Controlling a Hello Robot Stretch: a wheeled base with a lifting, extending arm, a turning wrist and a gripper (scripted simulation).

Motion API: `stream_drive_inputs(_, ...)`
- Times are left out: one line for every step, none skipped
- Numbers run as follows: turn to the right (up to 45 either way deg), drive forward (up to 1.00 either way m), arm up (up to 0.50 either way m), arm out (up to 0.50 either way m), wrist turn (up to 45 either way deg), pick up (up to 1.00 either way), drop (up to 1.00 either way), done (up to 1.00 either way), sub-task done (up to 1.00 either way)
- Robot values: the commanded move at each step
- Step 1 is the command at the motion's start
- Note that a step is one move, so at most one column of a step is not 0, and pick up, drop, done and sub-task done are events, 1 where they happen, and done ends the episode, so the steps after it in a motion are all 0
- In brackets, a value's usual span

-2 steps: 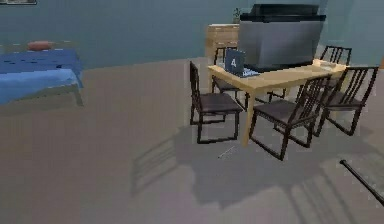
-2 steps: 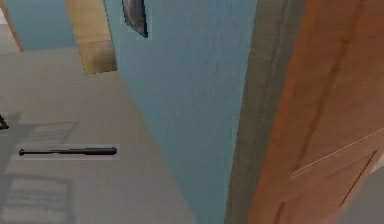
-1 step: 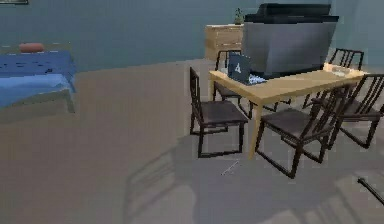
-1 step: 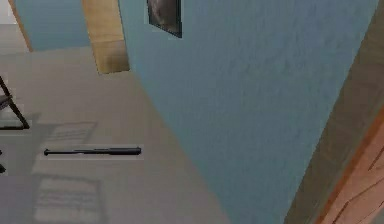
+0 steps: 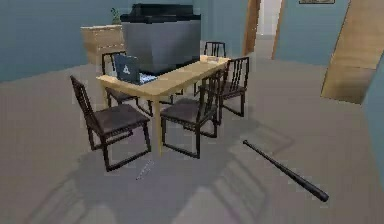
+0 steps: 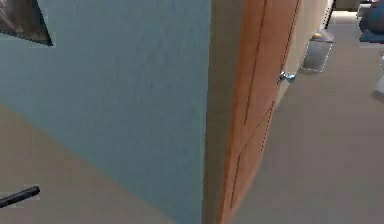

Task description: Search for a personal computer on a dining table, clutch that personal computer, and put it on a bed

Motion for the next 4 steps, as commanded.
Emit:
stream_drive_inputs(0.0,1.00,0.00,0.00,0.0,0.00,0.00,0.00,0.00)
stream_drive_inputs(0.0,0.05,0.00,0.00,0.0,0.00,0.00,0.00,0.00)
stream_drive_inputs(-45.0,0.00,0.00,0.00,0.0,0.00,0.00,0.00,0.00)
stream_drive_inputs(-3.0,0.00,0.00,0.00,0.0,0.00,0.00,0.00,0.00)
